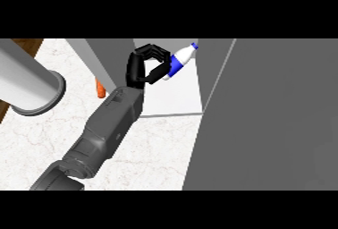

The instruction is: Pick up the bottled water, place it into the cabinet and close the cabinet

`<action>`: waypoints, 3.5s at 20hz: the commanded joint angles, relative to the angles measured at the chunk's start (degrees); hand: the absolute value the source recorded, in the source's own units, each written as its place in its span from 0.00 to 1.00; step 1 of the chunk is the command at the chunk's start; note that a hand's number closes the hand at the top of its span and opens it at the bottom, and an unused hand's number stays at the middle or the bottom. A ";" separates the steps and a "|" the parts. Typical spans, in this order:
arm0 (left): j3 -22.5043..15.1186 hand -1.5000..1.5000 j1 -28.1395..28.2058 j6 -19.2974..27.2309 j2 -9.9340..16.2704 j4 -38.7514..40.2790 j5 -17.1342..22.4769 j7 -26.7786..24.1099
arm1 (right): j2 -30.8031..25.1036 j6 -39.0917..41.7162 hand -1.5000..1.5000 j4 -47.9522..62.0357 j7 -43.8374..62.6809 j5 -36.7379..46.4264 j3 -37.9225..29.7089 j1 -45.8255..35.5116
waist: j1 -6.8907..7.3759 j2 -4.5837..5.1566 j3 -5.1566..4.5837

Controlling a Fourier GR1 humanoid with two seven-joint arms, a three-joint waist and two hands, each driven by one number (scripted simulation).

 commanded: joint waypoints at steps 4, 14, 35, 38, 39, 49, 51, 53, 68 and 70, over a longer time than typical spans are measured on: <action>-1.84 1.00 4.09 -11.46 0.01 -5.43 3.72 0.83 | 1.02 -1.97 0.00 -3.83 5.06 3.63 -0.60 -1.64 | 2.34 -0.72 0.05; -10.72 1.00 18.69 -19.13 0.01 -24.04 11.10 5.97 | -3.65 -2.25 0.00 -5.73 1.42 3.27 -1.45 1.84 | 3.61 -1.47 0.13; -21.37 1.00 66.32 -18.01 12.82 -82.79 12.35 17.16 | -4.08 6.37 1.00 -3.48 10.55 -1.28 7.73 -10.32 | 6.58 -1.35 0.05; -18.48 1.00 71.76 -19.24 17.47 -89.98 15.35 19.58 | -4.20 6.83 1.00 -7.78 14.17 -1.26 7.65 -11.40 | 5.54 -1.29 0.02; -16.82 1.00 72.04 -20.06 18.67 -90.19 15.60 18.78 | -2.09 5.87 1.00 -7.57 17.16 0.30 8.42 -13.42 | 5.05 -1.18 -0.06; -8.22 1.00 88.71 -28.87 26.09 -98.50 22.02 13.78 | 13.80 3.12 1.00 3.27 29.22 4.74 6.16 -30.58 | 4.79 -0.93 -0.13; -10.00 1.00 93.70 -28.16 25.24 -102.49 19.50 12.41 | 19.46 2.33 1.00 8.47 30.15 5.50 3.91 -34.66 | 4.92 -0.87 -0.03; -7.87 1.00 93.66 -30.08 25.28 -101.61 22.08 12.69 | 22.68 4.38 1.00 13.17 31.01 2.19 -1.88 -39.44 | 4.66 -0.60 0.03; 3.62 1.00 99.20 -40.64 27.40 -99.85 28.00 13.34 | 24.88 10.04 1.00 44.34 24.04 -10.00 -23.93 -60.81 | 4.31 -0.48 0.10; 7.14 1.00 100.95 -43.58 29.70 -99.96 30.77 14.09 | 24.37 15.05 1.00 47.69 21.86 -12.76 -28.24 -60.97 | 4.35 -0.44 0.11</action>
